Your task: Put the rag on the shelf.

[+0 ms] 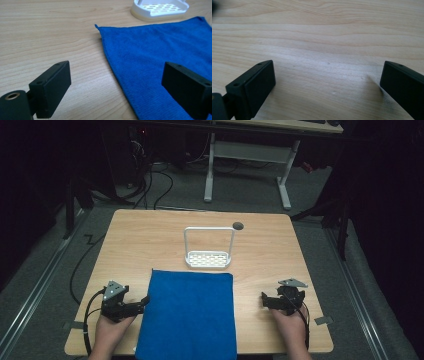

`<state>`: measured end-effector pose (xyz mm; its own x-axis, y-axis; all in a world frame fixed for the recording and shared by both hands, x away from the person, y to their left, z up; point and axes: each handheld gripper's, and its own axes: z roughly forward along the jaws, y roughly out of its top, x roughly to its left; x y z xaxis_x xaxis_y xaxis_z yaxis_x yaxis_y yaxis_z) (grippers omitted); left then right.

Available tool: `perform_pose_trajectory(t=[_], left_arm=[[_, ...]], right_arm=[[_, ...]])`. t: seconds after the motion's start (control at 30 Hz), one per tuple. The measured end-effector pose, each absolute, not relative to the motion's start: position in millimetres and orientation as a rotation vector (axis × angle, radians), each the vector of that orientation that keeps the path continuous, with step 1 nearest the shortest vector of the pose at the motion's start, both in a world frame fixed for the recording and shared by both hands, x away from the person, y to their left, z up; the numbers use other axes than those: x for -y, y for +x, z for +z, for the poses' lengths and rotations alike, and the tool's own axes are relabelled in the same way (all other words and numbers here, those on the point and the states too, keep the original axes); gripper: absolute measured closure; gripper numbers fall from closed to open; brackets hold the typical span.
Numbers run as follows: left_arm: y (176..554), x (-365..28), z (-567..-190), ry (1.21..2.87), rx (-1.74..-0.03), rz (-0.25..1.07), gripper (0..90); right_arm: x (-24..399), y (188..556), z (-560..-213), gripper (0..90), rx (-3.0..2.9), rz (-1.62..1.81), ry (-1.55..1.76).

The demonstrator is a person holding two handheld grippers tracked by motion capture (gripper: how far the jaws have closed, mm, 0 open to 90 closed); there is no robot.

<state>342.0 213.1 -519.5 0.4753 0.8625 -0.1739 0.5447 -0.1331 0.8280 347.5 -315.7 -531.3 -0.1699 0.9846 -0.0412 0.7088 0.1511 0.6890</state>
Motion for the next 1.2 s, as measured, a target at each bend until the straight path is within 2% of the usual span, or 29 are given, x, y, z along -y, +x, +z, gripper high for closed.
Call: perform_pose_trajectory(t=[0.2,0.33,0.4,0.5,0.63,0.83,0.9,1.2], left_arm=[[343,-208,-517,1.842,-1.161,0.448,11.0],[354,-205,-510,1.860,-1.143,0.523,8.2],[362,-207,-507,1.805,-1.151,0.550,14.4],[373,-212,-506,1.766,-1.165,0.459,16.0],[381,-211,-506,1.799,-1.171,0.463,18.5],[382,-203,-516,1.877,-1.193,0.428,17.7],[384,-200,-517,1.875,-1.179,0.422,22.0],[397,-192,-528,1.911,-1.194,0.346,30.9]], right_arm=[[306,336,-524,0.9,-1.966,0.810,1.503],[302,331,-518,6.6,-1.947,0.861,1.436],[302,333,-515,10.3,-1.923,0.899,1.439],[298,341,-512,14.9,-1.894,0.901,1.432],[295,353,-506,18.1,-1.898,0.908,1.403],[294,349,-510,22.3,-1.952,0.964,1.409],[294,349,-510,23.2,-1.970,0.996,1.411],[290,351,-513,26.8,-1.987,1.006,1.393]])
